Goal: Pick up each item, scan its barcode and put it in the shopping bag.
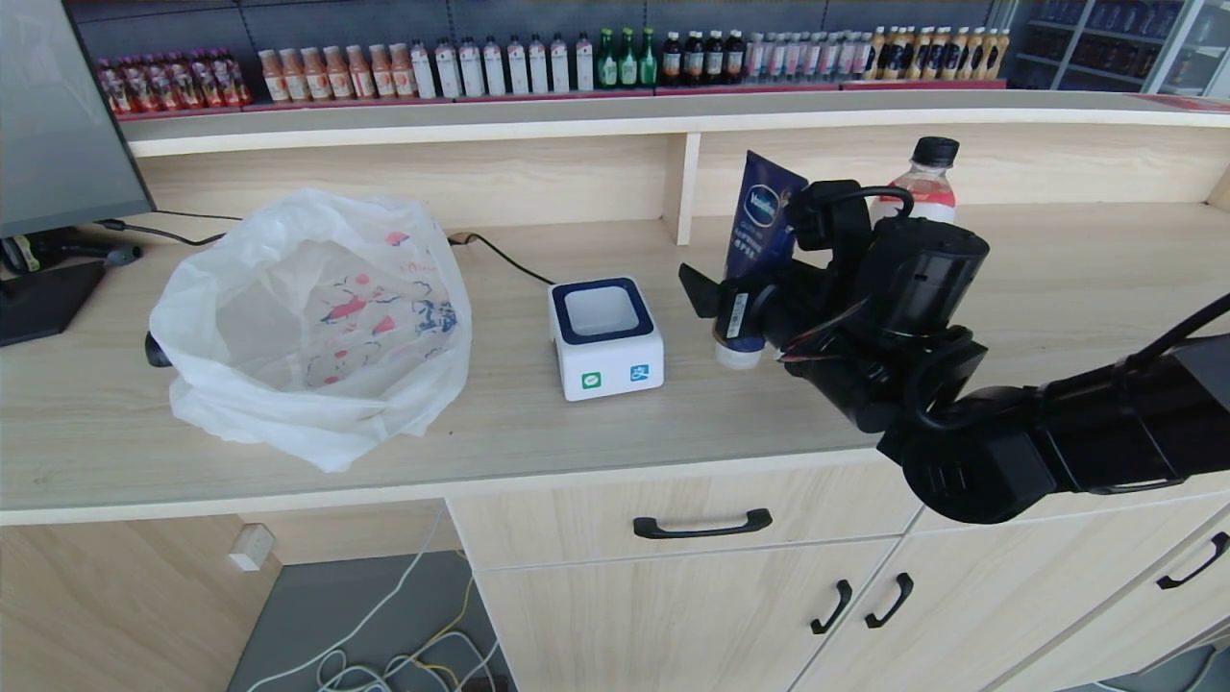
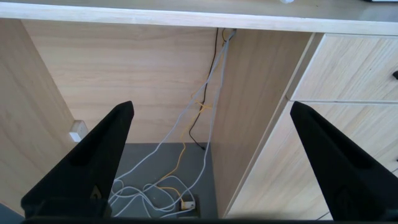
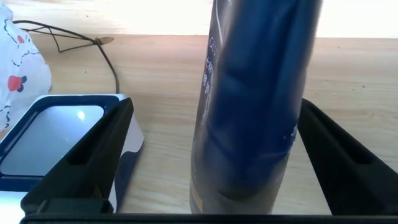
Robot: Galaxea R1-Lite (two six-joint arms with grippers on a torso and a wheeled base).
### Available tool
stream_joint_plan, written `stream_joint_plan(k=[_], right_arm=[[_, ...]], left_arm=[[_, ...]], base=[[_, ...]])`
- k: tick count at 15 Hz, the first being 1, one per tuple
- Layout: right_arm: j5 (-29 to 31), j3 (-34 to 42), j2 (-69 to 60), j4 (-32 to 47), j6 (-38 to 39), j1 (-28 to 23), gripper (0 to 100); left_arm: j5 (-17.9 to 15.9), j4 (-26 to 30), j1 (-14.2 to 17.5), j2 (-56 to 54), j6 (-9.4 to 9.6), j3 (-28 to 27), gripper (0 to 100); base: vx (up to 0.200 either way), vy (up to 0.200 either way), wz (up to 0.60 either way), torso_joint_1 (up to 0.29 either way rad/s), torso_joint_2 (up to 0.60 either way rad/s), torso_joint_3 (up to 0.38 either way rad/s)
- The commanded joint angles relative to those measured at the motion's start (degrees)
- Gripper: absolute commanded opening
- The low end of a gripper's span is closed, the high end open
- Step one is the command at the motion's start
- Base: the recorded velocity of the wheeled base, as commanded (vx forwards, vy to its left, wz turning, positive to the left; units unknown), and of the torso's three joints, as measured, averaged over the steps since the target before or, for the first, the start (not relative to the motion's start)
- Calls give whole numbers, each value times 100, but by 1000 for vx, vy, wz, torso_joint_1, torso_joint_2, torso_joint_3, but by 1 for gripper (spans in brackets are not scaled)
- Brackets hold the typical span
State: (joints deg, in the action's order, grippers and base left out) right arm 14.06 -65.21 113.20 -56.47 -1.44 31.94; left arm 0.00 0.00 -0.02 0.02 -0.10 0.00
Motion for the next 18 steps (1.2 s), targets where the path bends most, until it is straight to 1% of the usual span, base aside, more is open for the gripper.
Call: stream_joint_plan(k=[1,11,12,18], right_arm=[[1,8,-26,4,-6,5,100],[27,-1,141,-49,-6,-39,100],[27,8,141,-49,-6,-39,0],[36,43,114,-57,21,-39,0]], left_arm=[[0,0,2,-2,1,0,100],[0,0,2,-2,1,0,100],[0,0,2,-2,1,0,100],[0,0,-6,-2,1,0,100]], base=[[0,0,0,0,0,0],[0,0,0,0,0,0],[0,0,0,0,0,0],[0,0,0,0,0,0]])
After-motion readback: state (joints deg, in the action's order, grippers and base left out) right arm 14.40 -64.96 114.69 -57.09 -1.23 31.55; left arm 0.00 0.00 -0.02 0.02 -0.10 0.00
